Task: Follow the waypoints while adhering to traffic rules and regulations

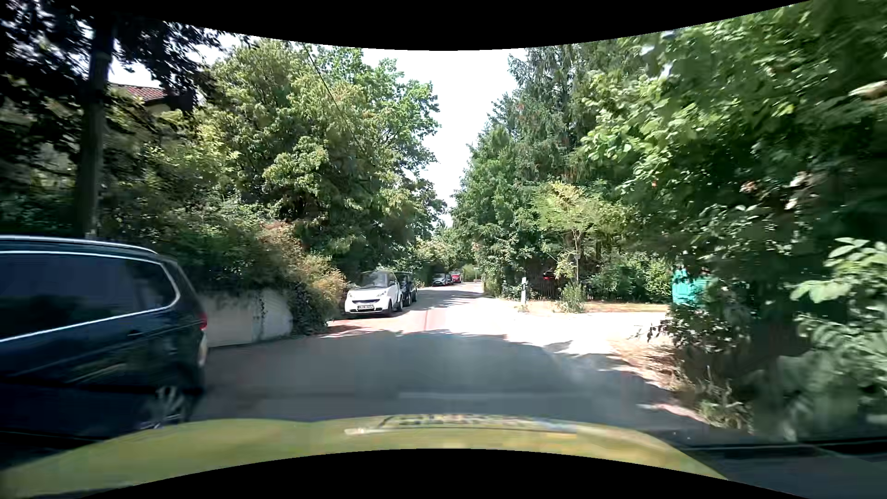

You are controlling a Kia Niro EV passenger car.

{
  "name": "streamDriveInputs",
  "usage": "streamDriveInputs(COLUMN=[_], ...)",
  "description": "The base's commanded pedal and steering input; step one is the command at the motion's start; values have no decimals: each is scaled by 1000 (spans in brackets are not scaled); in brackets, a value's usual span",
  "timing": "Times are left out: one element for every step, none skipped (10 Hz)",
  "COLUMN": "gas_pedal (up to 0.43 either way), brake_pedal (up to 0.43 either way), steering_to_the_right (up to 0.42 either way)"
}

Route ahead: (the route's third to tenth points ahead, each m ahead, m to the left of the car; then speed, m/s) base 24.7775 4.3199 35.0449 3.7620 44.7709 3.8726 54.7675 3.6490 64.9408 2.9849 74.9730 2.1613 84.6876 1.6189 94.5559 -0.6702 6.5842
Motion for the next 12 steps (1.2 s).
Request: streamDriveInputs(gas_pedal=[47,47,47,47,47,47,47,47,47,47,47,47], brake_pedal=[0,0,0,0,0,0,0,0,0,0,0,0], steering_to_the_right=[-4,-3,-1,1,1,2,3,2,2,3,3,5])
